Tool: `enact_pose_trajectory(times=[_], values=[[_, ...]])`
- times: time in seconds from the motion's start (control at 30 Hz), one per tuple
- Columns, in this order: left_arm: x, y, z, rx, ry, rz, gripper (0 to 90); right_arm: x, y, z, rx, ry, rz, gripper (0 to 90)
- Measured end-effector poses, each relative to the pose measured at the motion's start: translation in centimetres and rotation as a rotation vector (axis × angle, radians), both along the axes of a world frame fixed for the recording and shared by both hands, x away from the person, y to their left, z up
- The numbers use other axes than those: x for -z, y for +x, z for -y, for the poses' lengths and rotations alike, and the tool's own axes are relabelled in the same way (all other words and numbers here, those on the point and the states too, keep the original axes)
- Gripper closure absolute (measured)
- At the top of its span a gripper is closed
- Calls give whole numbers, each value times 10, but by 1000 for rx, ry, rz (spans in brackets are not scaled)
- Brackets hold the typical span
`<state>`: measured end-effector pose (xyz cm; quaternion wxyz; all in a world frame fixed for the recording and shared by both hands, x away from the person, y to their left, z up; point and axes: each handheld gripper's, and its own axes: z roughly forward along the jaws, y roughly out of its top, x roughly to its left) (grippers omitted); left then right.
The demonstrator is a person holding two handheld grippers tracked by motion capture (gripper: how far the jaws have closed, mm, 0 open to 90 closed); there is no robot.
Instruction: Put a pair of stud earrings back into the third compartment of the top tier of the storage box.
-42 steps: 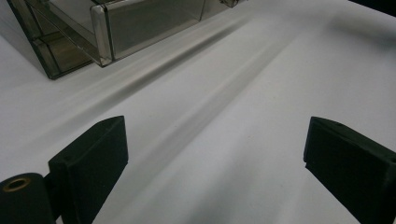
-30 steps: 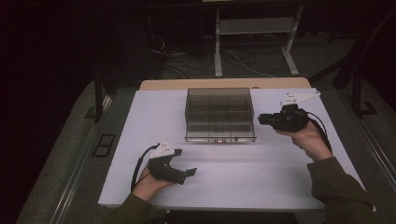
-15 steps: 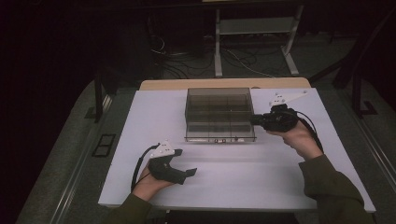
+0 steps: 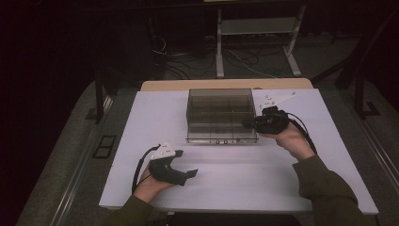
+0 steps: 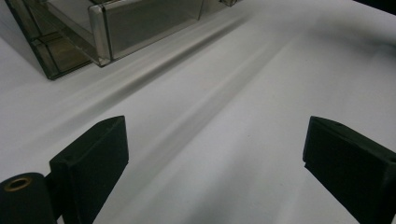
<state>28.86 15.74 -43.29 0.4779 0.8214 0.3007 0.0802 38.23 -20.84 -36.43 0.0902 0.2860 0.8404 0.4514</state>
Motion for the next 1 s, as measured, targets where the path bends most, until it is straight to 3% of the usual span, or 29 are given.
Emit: enact_pose_trajectory(times=[0.63,0.83,1.0], values=[[0,0,0,13,6,8,61,13,-1,-9,-25,-46,-29,778],[0,0,0,12,4,7,61,11,-1,-6,-20,-33,-36,712],[0,0,0,13,7,7,61,7,-3,-3,-17,-18,-28,708]])
